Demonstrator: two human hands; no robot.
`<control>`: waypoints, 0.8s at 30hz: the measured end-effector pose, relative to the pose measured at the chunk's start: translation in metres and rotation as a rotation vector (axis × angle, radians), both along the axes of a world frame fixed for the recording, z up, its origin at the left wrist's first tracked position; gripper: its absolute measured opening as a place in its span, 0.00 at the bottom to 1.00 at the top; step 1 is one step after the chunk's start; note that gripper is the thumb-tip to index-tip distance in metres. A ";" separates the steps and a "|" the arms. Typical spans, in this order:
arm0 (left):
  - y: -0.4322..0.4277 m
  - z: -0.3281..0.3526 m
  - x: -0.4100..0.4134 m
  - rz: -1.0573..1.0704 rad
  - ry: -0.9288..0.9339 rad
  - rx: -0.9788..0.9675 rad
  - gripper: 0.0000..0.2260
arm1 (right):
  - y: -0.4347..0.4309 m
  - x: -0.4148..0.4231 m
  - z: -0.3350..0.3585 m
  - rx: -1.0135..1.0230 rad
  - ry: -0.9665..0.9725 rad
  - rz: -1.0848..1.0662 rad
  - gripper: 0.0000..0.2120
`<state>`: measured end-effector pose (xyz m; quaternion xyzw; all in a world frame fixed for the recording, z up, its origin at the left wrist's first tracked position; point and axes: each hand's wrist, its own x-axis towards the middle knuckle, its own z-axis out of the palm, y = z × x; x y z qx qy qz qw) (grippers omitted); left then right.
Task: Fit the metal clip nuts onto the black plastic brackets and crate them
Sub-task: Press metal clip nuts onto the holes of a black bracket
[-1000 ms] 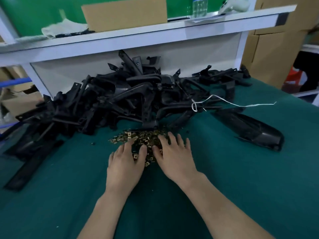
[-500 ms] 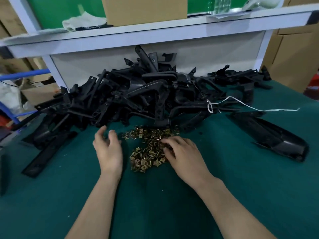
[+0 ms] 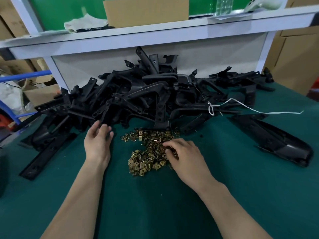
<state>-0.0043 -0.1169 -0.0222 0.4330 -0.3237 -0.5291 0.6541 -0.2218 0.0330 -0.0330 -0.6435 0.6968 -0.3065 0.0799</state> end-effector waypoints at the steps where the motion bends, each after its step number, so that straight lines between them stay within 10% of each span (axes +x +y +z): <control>1: 0.000 -0.001 -0.003 -0.002 -0.068 -0.024 0.19 | -0.001 0.000 0.000 -0.001 0.005 -0.002 0.14; 17: 0.084 0.025 -0.008 0.540 -0.445 -0.421 0.08 | -0.002 0.001 0.001 -0.051 -0.016 -0.002 0.16; 24: 0.137 0.016 -0.031 -0.033 -0.815 -0.711 0.14 | 0.006 0.005 0.028 -0.178 -1.115 0.073 0.21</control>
